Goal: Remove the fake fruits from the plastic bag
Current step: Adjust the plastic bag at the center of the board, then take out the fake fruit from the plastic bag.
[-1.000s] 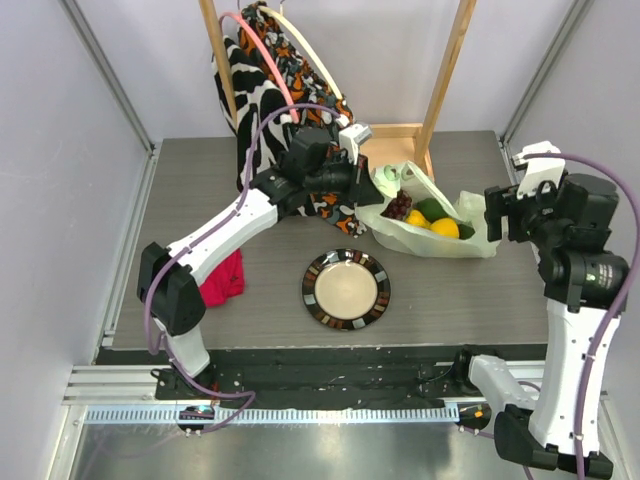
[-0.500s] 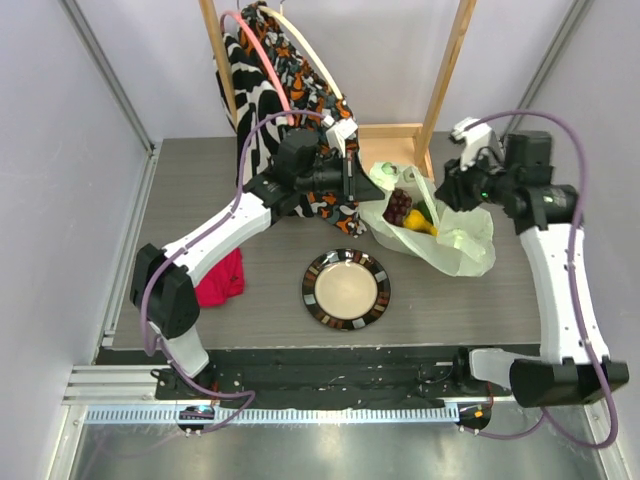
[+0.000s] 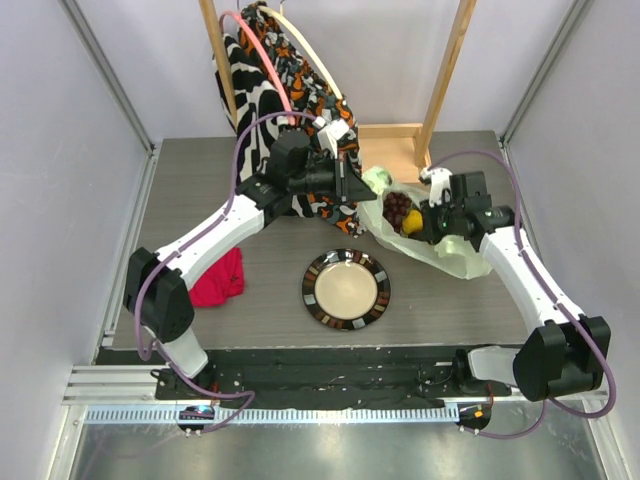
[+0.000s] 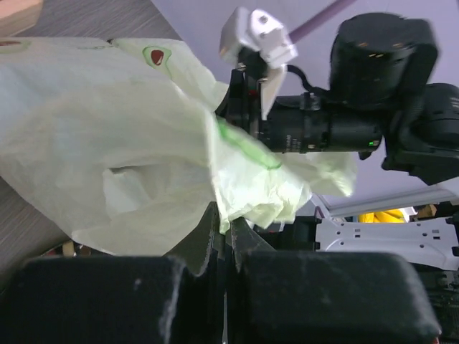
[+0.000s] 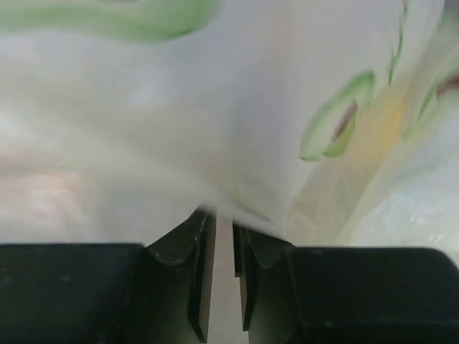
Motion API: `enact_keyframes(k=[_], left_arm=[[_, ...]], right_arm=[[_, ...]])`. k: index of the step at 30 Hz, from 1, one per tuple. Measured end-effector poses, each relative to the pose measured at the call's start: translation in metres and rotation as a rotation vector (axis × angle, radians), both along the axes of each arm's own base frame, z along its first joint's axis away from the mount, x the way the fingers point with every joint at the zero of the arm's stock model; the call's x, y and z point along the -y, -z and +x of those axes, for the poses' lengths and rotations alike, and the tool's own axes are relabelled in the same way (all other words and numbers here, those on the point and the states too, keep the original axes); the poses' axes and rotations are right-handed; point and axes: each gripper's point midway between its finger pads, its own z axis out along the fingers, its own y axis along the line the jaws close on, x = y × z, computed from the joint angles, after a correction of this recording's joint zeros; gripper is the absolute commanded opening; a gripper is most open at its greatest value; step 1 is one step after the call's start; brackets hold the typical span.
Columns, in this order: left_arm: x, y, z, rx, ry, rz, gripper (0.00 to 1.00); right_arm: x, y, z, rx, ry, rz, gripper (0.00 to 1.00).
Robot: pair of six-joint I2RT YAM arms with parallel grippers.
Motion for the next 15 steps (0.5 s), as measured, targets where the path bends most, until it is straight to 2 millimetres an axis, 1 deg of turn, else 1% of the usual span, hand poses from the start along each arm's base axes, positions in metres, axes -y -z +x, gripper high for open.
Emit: enact_keyframes(k=[1, 2, 3, 5, 8, 11, 12, 15], left_arm=[[-0.002, 0.003, -0.001, -0.003, 0.000, 0.006, 0.00], [-0.005, 0.007, -0.001, -0.002, -0.003, 0.015, 0.00], [-0.007, 0.013, -0.003, -0.008, -0.003, 0.024, 0.00], [-0.011, 0.021, -0.006, -0.011, -0.002, 0.041, 0.00], [-0.015, 0.029, -0.010, 0.002, 0.009, 0.061, 0.00], [-0.017, 0.030, -0.014, 0.036, 0.035, 0.075, 0.00], [-0.016, 0.030, -0.017, 0.047, 0.045, 0.078, 0.00], [-0.014, 0.029, -0.024, 0.072, 0.074, 0.082, 0.00]], right_arm=[[0.012, 0.018, -0.004, -0.034, 0.062, -0.040, 0.24], [0.023, 0.031, -0.010, -0.069, 0.111, -0.067, 0.27], [0.032, 0.040, -0.014, -0.095, 0.150, -0.088, 0.28], [0.040, 0.047, -0.022, -0.119, 0.190, -0.096, 0.30], [0.041, 0.045, -0.037, -0.109, 0.194, -0.081, 0.32], [0.040, 0.040, -0.047, -0.078, 0.196, -0.062, 0.40], [0.040, 0.039, -0.047, -0.073, 0.200, -0.056, 0.44], [0.042, 0.040, -0.039, -0.063, 0.213, -0.050, 0.50]])
